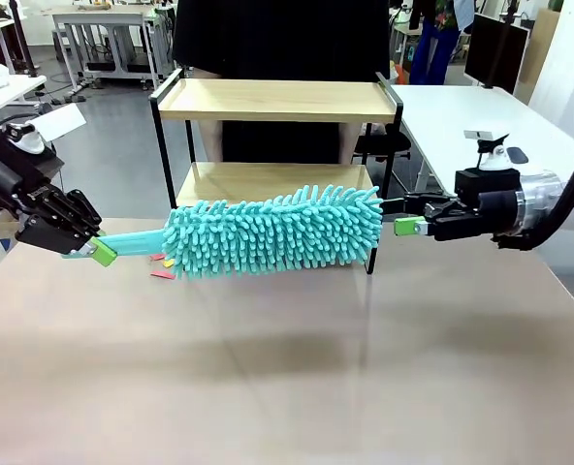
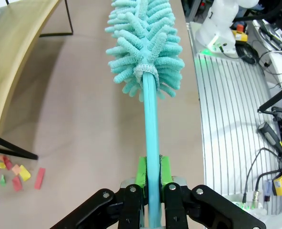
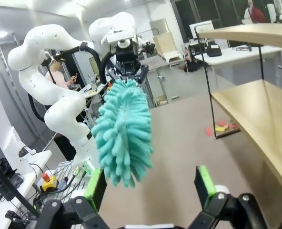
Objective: Clean the shelf.
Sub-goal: Hand the Duster back to the human.
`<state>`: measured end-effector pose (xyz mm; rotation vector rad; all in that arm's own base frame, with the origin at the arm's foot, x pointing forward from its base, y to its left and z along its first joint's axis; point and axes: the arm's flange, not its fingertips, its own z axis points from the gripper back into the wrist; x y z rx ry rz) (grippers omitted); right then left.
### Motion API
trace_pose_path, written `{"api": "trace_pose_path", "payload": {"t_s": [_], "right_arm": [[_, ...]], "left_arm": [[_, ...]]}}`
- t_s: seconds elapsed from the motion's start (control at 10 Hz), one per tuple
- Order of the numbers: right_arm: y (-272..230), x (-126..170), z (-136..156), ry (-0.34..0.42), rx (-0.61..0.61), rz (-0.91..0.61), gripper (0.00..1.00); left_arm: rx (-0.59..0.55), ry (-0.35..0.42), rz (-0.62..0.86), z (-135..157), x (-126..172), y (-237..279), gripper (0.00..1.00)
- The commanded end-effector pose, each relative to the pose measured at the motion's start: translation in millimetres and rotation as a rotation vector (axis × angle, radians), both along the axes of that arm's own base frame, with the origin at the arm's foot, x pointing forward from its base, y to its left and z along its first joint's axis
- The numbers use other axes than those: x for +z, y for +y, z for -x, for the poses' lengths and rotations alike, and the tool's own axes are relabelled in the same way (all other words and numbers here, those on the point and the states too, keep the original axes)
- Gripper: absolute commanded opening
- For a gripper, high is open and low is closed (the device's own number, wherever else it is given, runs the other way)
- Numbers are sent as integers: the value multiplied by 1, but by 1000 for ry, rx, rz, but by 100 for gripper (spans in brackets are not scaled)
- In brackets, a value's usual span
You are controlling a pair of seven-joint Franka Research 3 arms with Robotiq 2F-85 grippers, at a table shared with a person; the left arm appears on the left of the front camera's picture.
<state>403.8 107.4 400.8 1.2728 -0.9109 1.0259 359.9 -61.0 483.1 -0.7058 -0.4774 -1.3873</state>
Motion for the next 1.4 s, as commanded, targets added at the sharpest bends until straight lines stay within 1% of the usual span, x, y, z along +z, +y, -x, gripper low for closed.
{"api": "trace_pose_path", "payload": {"t_s": [0.0,0.2,0.4,0.6,1.0,1.1,1.2,1.3], "right_arm": [[19,1,8,-43,-24,-33,100],[36,-1,13,-73,-38,-38,100],[52,-6,17,-80,-29,-52,100],[66,-9,23,-104,-21,-68,100],[88,-9,25,-116,8,-56,100],[89,-10,24,-118,6,-48,92],[87,-9,25,-117,17,-59,42],[86,-9,25,-120,21,-62,33]], "left_arm": [[2,0,29,0,2,-1,13],[2,0,29,0,2,-1,13],[2,0,29,0,2,-1,13],[2,0,29,0,2,-1,13],[2,0,29,0,2,-1,13],[2,0,29,0,2,-1,13],[2,0,29,0,2,-1,13],[2,0,29,0,2,-1,13]]}}
